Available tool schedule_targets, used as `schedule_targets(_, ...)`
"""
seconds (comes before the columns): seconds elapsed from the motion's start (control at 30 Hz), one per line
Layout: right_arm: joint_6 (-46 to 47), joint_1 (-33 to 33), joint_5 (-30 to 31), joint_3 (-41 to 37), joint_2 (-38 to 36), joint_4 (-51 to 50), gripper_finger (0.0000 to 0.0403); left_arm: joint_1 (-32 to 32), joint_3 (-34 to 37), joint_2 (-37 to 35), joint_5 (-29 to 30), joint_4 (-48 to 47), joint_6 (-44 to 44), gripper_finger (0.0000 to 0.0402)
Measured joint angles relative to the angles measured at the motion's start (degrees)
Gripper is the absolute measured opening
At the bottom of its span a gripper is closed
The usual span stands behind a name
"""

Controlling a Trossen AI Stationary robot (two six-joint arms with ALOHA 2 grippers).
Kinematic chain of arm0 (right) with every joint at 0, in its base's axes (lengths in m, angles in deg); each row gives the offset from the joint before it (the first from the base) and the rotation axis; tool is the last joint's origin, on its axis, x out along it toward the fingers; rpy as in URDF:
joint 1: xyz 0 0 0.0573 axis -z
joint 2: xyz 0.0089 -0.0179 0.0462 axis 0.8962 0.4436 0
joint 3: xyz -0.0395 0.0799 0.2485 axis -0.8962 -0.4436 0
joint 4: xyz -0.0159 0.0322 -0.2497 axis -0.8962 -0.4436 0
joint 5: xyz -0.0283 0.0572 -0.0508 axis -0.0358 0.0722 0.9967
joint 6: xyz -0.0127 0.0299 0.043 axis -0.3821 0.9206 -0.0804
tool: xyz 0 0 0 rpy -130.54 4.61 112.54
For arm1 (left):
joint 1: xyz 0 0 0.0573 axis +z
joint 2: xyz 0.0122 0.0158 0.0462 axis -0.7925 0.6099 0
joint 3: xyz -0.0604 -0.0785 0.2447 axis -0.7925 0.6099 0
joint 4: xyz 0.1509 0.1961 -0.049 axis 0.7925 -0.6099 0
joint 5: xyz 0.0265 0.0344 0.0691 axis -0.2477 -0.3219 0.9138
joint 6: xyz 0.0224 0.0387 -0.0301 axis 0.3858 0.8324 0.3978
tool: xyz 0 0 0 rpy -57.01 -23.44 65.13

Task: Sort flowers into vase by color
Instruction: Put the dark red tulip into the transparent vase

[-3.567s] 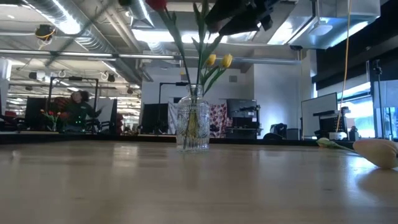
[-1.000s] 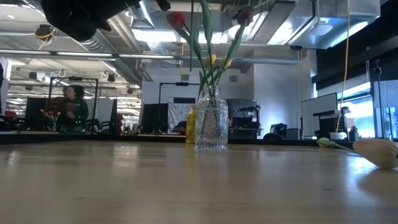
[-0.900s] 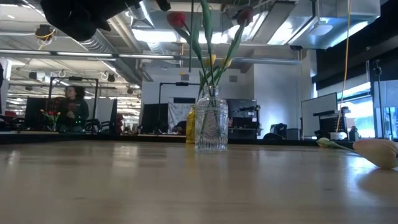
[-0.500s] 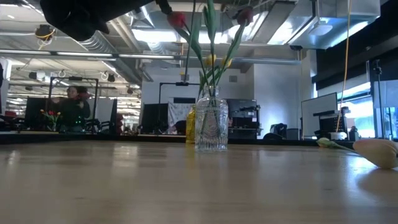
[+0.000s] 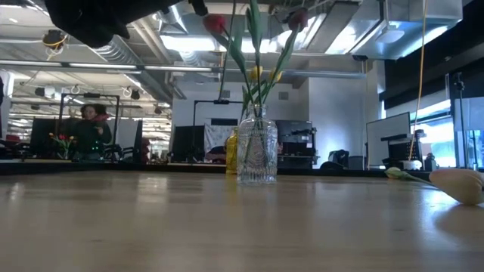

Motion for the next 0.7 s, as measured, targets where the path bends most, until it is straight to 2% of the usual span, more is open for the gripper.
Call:
schedule_targets(0.13, 2.2, 0.0, 0.8, 0.0, 0.0, 1.1, 0.0016, -0.8, 0.0, -5.2, 0.4, -10.7, -2.7, 0.0071)
schedule_targets(0.37, 2.7, 0.0, -2.8, 0.0, -1.7, 7.3, 0.0014, -5.8, 0.0, -20.8, 4.3, -39.8, -2.7, 0.0136)
schedule_targets(0.57, 3.3, 0.0, -2.5, 0.0, -6.7, 3.3, 0.0008, -11.2, 0.0, -34.4, 12.4, -60.5, -2.7, 0.0146)
schedule_targets(0.7, 4.1, 0.1, -1.1, 0.0, -10.7, -2.7, 0.0007, -14.2, 0.0, -41.6, 13.3, -72.3, -6.0, 0.0141)
